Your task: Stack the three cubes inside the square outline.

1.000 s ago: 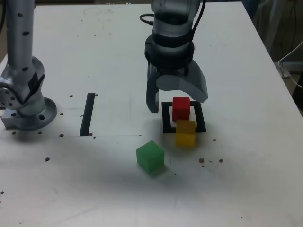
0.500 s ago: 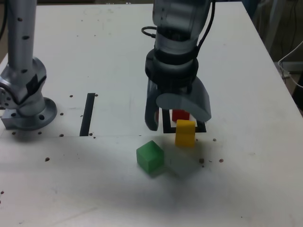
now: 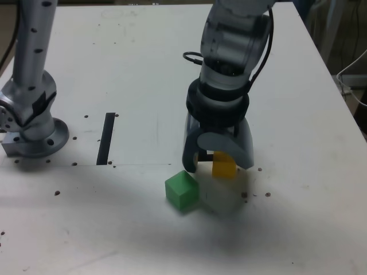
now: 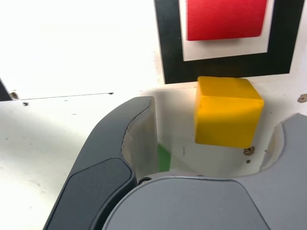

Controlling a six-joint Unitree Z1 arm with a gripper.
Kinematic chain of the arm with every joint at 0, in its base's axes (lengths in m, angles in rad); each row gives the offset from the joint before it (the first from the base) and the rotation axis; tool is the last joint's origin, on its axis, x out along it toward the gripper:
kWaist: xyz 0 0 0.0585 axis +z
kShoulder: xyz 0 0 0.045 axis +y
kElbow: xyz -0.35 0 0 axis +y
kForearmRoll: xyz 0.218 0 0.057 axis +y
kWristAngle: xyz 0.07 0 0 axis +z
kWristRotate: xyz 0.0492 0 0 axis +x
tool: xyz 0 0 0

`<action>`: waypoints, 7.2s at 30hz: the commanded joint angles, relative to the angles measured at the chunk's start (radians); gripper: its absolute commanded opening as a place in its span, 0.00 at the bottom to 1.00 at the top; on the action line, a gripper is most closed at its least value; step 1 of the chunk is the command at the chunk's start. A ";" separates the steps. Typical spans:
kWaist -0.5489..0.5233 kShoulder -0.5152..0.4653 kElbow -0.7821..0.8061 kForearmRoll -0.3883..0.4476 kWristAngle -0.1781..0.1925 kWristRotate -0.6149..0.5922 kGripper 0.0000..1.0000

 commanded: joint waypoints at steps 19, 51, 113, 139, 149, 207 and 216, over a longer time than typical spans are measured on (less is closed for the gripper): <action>-0.001 0.019 0.009 -0.030 0.019 0.014 0.64; -0.001 0.022 0.004 -0.060 0.023 0.025 0.38; 0.179 -0.021 -0.124 0.114 0.044 0.052 0.38; 0.200 -0.003 -0.133 0.088 0.046 0.097 0.63; 0.212 -0.030 -0.100 0.067 0.068 0.104 0.99; -0.227 -0.280 0.248 0.066 0.097 0.439 0.92; -0.282 -0.233 0.267 -0.027 0.114 0.445 0.91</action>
